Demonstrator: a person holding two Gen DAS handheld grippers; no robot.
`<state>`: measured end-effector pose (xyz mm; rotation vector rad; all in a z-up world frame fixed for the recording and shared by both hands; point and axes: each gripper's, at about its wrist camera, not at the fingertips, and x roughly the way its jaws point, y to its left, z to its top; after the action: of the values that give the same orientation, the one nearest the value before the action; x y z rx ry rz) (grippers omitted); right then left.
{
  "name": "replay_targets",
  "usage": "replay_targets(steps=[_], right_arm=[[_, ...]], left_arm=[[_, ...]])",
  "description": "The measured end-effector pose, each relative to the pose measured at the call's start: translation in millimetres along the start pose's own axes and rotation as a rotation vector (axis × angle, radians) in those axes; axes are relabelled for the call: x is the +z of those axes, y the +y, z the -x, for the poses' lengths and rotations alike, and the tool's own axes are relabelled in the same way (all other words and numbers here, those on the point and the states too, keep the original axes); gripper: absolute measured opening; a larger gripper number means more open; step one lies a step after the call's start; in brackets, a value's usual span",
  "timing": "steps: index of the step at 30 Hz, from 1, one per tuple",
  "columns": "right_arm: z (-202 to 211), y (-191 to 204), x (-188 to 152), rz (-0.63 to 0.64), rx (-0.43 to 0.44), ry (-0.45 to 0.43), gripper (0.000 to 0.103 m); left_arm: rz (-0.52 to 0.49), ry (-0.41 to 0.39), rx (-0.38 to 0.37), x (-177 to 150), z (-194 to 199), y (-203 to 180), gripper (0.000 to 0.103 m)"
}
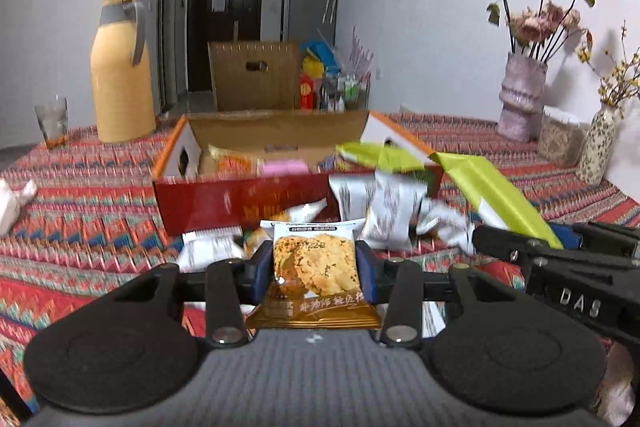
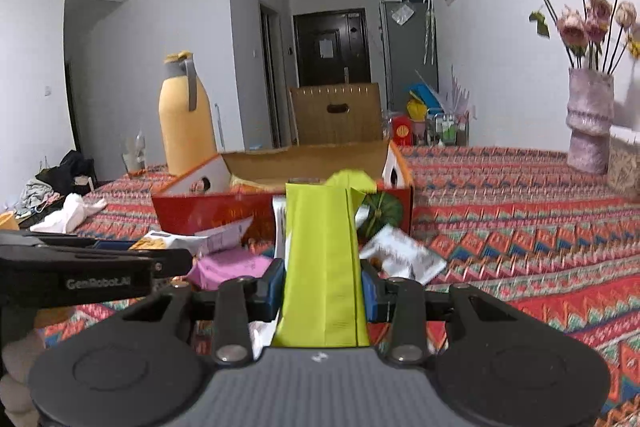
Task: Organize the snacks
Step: 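Carry both snacks over the box and release them inside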
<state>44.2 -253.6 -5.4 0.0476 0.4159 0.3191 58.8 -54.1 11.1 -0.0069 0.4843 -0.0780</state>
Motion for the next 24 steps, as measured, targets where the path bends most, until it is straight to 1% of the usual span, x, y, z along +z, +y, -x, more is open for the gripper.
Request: replay_targets(steps=[4,9,15,24], right_arm=[[0.6,-0.6,24.6,-0.008,-0.011,-0.038,0.037],[-10.8,0.1,54.3,0.003,-0.017,-0.068,0.037],[-36.8,4.9,83.4,0.013,-0.013,-0.082,0.037],[-82.1,9.2,108.5,0.02,-0.007,-0.069,0.037]], left_arm=[[-0.008,-0.051,0.011,19.2,6.1,3.1,0.043],[-0.007,-0.086,0.032,43.7,1.7,7.6,0.043],[-0.008,-0.103,0.054,70.4,-13.0,14.0,0.043],[0.027,-0.116,0.079,103.2,-45.9,30.6,0.043]])
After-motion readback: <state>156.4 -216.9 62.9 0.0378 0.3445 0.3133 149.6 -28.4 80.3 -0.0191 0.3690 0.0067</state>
